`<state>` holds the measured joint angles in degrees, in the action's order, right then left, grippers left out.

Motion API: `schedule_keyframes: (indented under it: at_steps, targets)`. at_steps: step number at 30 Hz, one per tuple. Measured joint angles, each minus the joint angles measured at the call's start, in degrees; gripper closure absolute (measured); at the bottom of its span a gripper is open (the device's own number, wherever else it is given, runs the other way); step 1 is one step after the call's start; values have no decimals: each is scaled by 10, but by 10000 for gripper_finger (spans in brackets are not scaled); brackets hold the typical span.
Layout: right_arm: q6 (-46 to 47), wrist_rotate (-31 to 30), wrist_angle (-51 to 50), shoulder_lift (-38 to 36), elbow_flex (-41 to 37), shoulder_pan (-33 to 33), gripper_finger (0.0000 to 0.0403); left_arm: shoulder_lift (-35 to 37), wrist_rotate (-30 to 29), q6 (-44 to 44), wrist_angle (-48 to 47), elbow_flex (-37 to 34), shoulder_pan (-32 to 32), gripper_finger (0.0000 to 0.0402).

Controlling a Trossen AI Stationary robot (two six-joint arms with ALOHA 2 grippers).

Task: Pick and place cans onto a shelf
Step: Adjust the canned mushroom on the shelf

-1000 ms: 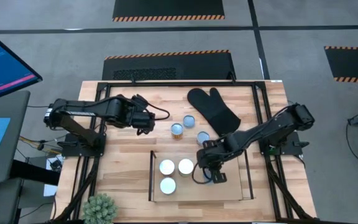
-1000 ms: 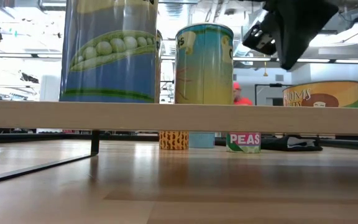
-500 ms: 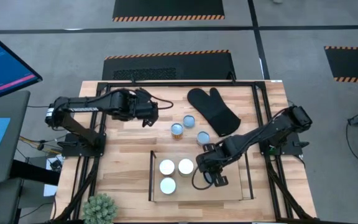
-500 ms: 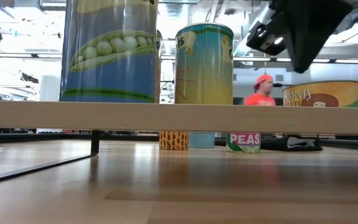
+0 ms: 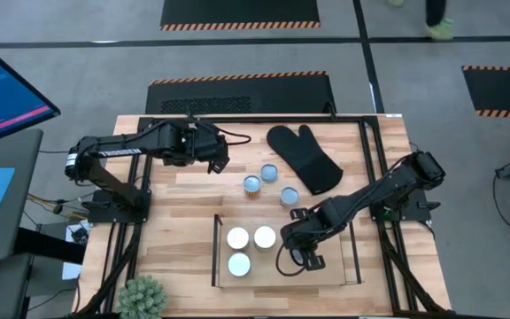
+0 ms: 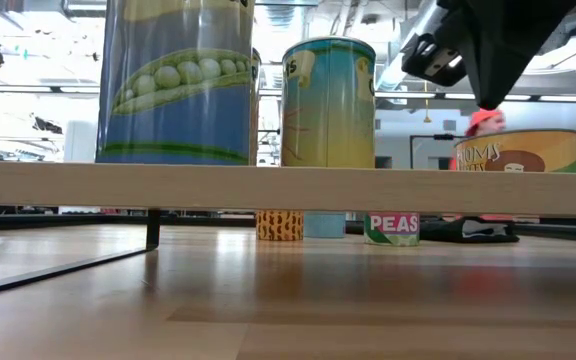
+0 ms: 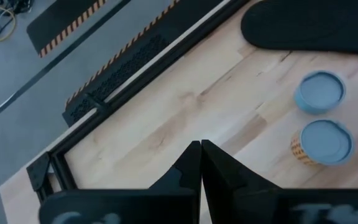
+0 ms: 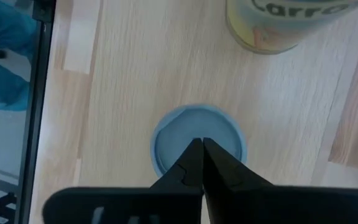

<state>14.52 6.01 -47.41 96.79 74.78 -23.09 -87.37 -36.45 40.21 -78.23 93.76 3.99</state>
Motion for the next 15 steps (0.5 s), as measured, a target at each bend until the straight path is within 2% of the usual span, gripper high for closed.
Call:
schedule_keyframes:
  at_steps: [8, 15]
  targets:
    - [-8, 0, 36, 0, -11, -4, 390, 0, 0, 0, 0, 0, 0, 401]
    - [15, 0, 40, 1, -33, -6, 380, 0, -1, -14, 0, 0, 0, 401]
